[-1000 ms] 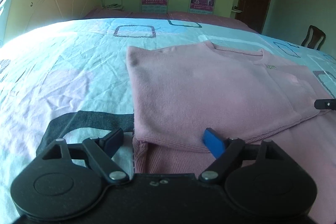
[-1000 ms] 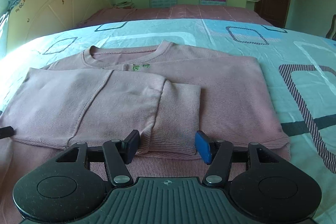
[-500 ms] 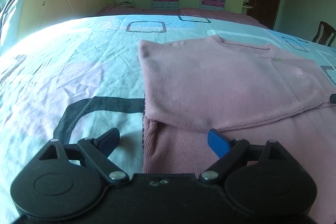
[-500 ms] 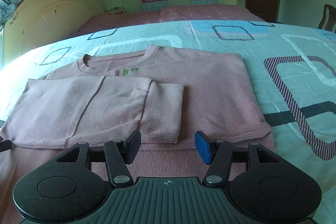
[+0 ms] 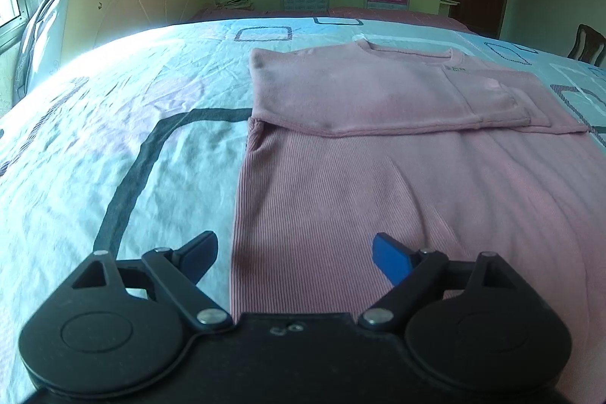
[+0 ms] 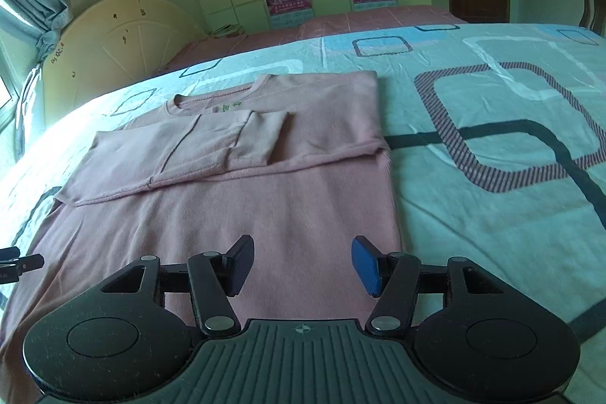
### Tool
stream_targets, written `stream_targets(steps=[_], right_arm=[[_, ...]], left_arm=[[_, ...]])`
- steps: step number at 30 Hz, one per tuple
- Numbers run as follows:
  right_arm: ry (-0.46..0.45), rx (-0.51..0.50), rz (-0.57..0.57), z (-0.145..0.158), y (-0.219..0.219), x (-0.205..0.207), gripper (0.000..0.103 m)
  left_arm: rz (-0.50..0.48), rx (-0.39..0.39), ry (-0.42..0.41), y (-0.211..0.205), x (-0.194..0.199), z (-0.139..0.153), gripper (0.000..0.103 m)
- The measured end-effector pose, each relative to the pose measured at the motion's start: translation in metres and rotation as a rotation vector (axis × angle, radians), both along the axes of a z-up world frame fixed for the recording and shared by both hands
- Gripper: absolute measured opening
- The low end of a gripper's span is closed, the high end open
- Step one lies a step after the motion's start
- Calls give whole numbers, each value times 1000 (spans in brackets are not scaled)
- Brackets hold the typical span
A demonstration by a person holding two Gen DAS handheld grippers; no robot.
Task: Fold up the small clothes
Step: 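Grasp the hem with both grippers and fold it up toward the collar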
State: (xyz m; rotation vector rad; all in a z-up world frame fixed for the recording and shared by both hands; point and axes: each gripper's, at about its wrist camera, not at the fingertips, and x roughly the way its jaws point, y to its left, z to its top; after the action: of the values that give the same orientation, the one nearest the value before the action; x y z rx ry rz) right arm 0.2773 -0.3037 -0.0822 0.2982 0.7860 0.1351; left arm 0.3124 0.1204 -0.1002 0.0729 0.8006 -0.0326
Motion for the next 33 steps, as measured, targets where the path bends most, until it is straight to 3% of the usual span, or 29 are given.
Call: stream_targets(steps=[8, 14, 17, 21, 24, 29, 30, 31, 33], right_arm=[[62, 141, -17, -15, -43, -70, 58], [112, 267, -13, -31, -57, -107, 58], [133, 403, -5, -39, -57, -123, 58], [132, 500, 14, -42, -58, -137, 58], [135, 560, 12, -45, -65, -134, 58], [143, 617, 38, -51, -66, -111, 57], [144, 616, 44, -53, -63, -108, 54], [154, 613, 52, -54, -62, -106, 35], [190, 579, 62, -58, -59, -103, 10]], left_arm=[[98, -103, 34, 25, -78, -6, 80], [66, -220, 53, 32, -114, -4, 74], [16, -355, 91, 37, -123, -4, 73], [9, -526, 116, 46, -130, -11, 58], [35, -616, 106, 53, -130, -17, 57], [77, -747, 95, 65, -113, -29, 40], [84, -763, 97, 66, -110, -31, 38], [85, -766, 99, 66, -107, -32, 34], [81, -736, 99, 64, -106, -31, 25]])
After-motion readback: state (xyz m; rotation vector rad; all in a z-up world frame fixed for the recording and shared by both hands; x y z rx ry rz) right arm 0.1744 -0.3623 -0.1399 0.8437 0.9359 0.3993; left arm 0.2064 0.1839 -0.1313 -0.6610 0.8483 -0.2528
